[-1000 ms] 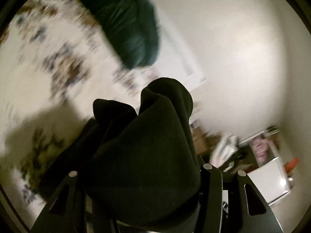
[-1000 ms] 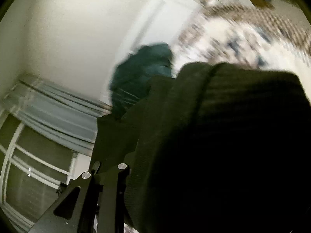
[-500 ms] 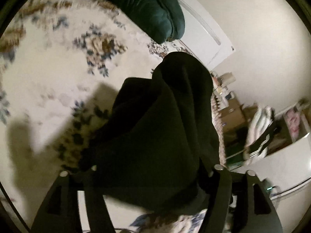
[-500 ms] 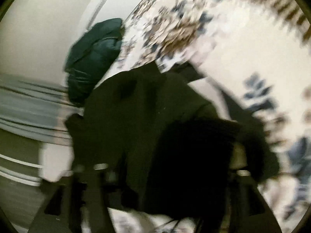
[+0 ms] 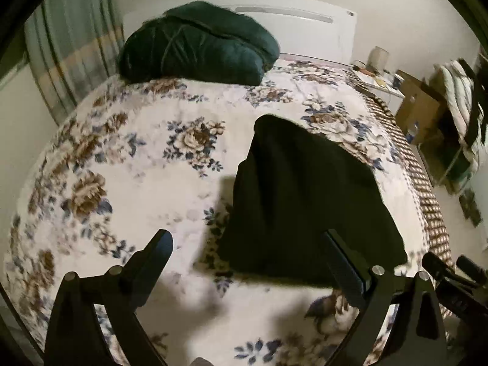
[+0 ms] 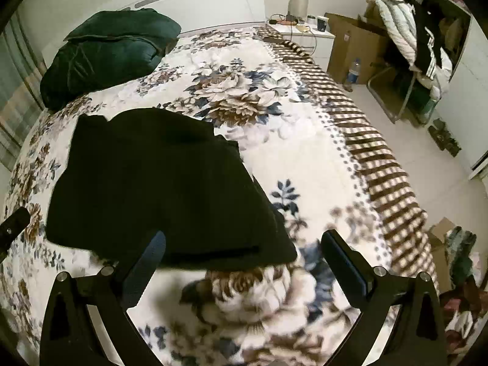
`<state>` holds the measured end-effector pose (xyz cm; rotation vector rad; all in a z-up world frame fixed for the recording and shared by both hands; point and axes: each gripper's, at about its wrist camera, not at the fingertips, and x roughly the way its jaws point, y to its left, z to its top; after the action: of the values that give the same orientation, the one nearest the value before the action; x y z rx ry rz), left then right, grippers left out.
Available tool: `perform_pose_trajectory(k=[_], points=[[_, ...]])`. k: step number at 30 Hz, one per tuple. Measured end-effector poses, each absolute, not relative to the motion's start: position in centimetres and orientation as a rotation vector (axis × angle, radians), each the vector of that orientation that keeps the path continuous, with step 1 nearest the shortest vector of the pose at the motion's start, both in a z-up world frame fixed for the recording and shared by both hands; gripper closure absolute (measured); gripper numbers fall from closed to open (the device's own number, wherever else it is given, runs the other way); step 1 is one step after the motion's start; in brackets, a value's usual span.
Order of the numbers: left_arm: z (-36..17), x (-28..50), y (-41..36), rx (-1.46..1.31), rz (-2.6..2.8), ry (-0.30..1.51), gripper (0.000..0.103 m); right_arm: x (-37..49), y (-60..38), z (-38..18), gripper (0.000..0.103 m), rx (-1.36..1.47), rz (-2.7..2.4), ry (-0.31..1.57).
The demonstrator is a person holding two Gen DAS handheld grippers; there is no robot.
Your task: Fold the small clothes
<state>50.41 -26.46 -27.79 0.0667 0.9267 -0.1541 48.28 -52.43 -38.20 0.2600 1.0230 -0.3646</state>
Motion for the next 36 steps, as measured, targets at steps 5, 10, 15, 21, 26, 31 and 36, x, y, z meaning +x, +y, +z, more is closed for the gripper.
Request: perform_pose_trajectory(k=[5,10,15,21,26,31,36], points=[[-24.6,48.2,-25.5,0.115,-0.154,0.917,0.004,45.2,-50.0,-33.4,0.000,0.244,-0.343,0.996],[-20.6,44.9,-23.8,0.118,-0.153,0.890,0.004,41.4,-47.9,-28.2,0.000,0.230,-0.332,0.962],[-17.2,40.7,-22.3,0.121,-0.187,0.873,0.004,35.5,-45.4,-22.1,0.000,0.213,-0.367,0.906],[-13.6,34.3,-20.3,0.149,-0.258,0.854,0.004,26.5,-41.0,-14.7,0.000,0.197,-0.397,0.846],[-10.0,28.4,-17.9,0.169,-0.287,0.820,0.004,18.9,-37.5,-9.6,0.000,0.185,-0.418,0.794],[-6.6,23.4,-15.7,0.158,-0.285,0.790,0.004,11.7,-34.2,-4.8,0.000,0.168,-0.416,0.745],[-4.0,19.6,-14.7,0.144,-0.265,0.753,0.004,6.5,-32.2,-0.7,0.000,0.136,-0.391,0.699]])
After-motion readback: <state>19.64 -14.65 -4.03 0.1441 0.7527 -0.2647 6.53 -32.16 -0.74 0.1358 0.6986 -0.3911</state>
